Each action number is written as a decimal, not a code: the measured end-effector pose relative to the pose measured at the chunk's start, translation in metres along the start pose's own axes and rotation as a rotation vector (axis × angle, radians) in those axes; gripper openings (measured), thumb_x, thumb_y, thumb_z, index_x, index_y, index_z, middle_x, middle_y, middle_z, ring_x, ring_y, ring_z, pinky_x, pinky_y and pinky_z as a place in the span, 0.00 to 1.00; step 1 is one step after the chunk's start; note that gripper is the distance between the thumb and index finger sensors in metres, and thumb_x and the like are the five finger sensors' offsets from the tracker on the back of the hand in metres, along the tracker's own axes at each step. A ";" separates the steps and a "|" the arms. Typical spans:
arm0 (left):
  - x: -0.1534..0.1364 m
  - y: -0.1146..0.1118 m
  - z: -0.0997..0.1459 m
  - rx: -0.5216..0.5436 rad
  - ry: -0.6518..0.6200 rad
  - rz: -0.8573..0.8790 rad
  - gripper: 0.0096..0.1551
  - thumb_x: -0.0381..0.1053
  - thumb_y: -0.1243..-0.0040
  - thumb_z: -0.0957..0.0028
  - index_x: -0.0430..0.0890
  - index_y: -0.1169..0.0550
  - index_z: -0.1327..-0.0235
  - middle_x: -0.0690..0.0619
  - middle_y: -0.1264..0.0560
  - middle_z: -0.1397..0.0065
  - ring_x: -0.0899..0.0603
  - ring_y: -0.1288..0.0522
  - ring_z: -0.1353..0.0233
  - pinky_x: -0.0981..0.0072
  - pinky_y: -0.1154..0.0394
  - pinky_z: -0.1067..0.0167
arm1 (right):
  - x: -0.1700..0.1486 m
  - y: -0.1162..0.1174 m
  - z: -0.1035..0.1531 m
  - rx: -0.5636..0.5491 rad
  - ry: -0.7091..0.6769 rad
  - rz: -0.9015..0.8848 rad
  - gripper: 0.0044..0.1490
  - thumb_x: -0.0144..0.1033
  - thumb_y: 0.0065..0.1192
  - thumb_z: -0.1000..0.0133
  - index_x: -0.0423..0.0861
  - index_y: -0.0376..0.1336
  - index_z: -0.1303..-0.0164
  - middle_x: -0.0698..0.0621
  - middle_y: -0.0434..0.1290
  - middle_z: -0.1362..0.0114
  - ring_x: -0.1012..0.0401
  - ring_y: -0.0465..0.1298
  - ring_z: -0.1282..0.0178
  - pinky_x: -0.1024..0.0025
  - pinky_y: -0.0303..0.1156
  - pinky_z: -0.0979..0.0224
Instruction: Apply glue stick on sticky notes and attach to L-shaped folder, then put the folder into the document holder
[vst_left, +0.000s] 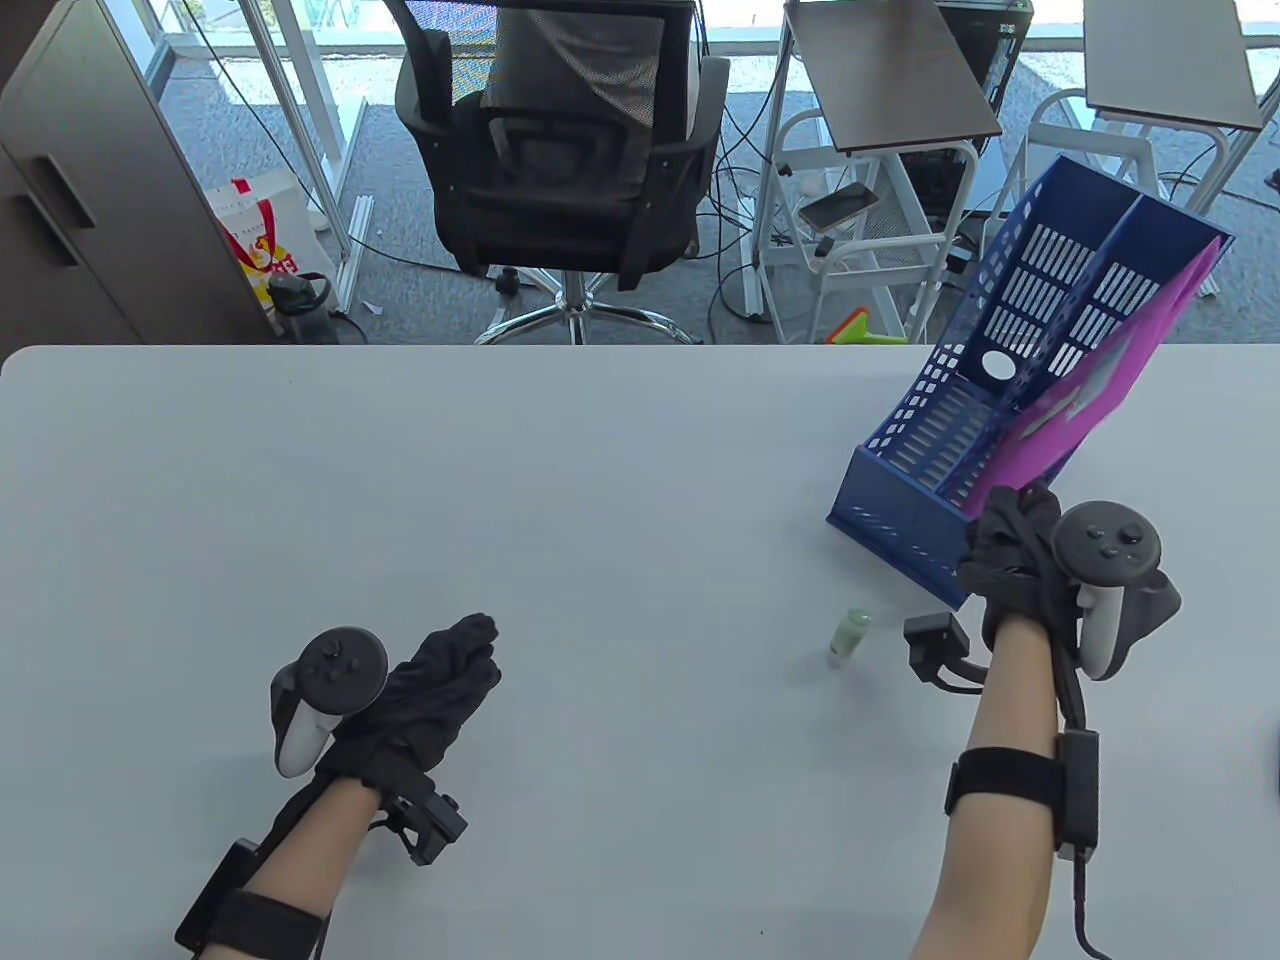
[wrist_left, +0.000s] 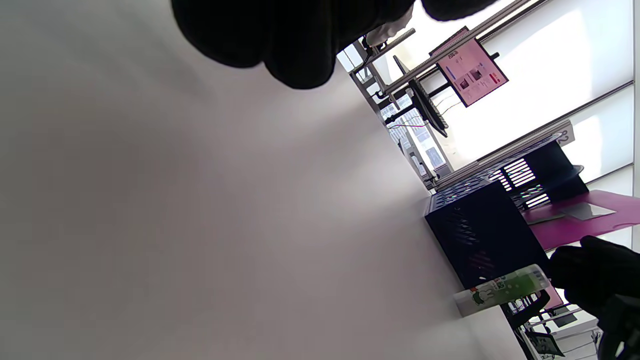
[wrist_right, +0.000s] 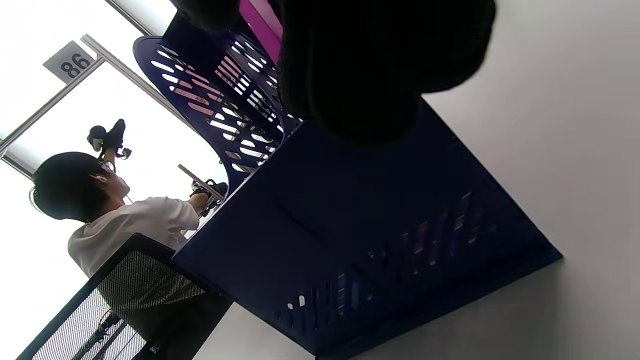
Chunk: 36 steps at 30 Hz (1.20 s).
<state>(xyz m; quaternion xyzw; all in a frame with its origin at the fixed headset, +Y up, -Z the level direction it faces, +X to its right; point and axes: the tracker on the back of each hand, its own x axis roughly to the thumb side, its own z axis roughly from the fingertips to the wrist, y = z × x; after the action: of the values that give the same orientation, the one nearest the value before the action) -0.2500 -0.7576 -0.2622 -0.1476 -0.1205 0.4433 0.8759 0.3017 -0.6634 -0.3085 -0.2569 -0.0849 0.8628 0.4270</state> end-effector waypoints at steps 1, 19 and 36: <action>0.002 -0.001 0.000 -0.014 -0.003 -0.031 0.31 0.52 0.50 0.40 0.50 0.40 0.23 0.47 0.38 0.24 0.41 0.26 0.29 0.47 0.27 0.36 | -0.001 -0.002 0.005 -0.003 -0.010 0.010 0.38 0.44 0.46 0.30 0.30 0.52 0.19 0.40 0.76 0.39 0.51 0.81 0.51 0.62 0.77 0.47; 0.052 -0.004 0.020 0.015 -0.142 -0.660 0.38 0.61 0.50 0.43 0.56 0.44 0.20 0.54 0.59 0.13 0.40 0.58 0.11 0.31 0.61 0.23 | 0.069 0.114 0.185 0.120 -0.879 0.676 0.41 0.55 0.42 0.30 0.47 0.44 0.11 0.42 0.43 0.09 0.38 0.42 0.11 0.36 0.46 0.18; 0.059 -0.010 0.021 0.013 -0.148 -0.786 0.45 0.71 0.52 0.46 0.58 0.50 0.19 0.57 0.66 0.14 0.43 0.67 0.12 0.31 0.68 0.24 | 0.044 0.140 0.199 0.287 -0.879 0.906 0.47 0.60 0.42 0.32 0.46 0.39 0.10 0.41 0.38 0.08 0.37 0.36 0.11 0.33 0.43 0.18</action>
<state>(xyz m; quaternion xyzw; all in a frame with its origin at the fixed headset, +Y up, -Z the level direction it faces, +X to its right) -0.2154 -0.7121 -0.2338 -0.0525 -0.2278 0.0844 0.9686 0.0795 -0.7014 -0.2061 0.1697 -0.0188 0.9850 -0.0239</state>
